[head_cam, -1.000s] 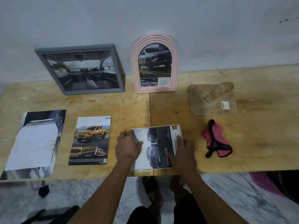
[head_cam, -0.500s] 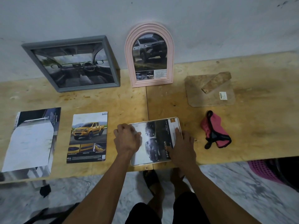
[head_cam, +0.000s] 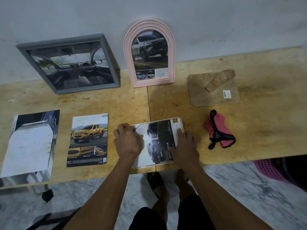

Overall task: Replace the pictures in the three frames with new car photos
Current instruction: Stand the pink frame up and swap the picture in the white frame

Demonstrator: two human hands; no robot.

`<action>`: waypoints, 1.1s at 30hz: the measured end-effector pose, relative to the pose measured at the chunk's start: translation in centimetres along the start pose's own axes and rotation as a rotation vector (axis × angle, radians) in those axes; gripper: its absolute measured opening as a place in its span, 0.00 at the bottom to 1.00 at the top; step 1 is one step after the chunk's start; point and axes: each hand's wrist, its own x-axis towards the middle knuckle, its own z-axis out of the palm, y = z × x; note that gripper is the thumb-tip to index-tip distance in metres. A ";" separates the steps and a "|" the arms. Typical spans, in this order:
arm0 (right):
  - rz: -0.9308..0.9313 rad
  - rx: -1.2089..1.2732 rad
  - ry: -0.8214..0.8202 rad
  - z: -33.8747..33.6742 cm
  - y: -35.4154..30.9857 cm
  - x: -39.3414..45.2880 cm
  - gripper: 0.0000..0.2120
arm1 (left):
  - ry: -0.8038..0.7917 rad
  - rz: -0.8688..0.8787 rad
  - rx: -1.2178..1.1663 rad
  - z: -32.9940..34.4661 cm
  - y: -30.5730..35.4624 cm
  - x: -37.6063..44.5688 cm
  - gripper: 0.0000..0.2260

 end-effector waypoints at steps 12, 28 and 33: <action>0.004 -0.005 -0.028 -0.6 -0.2 0.0 0.39 | -0.068 -0.088 -0.268 0.0 -2.0 -2.4 0.10; -0.202 0.086 0.152 -5.2 -2.0 0.4 0.25 | 0.065 0.159 -0.651 -2.3 -2.4 -4.0 0.11; -0.514 -0.048 0.093 -8.5 -5.0 1.0 0.16 | -0.008 0.344 -0.687 -5.9 -2.2 -3.6 0.14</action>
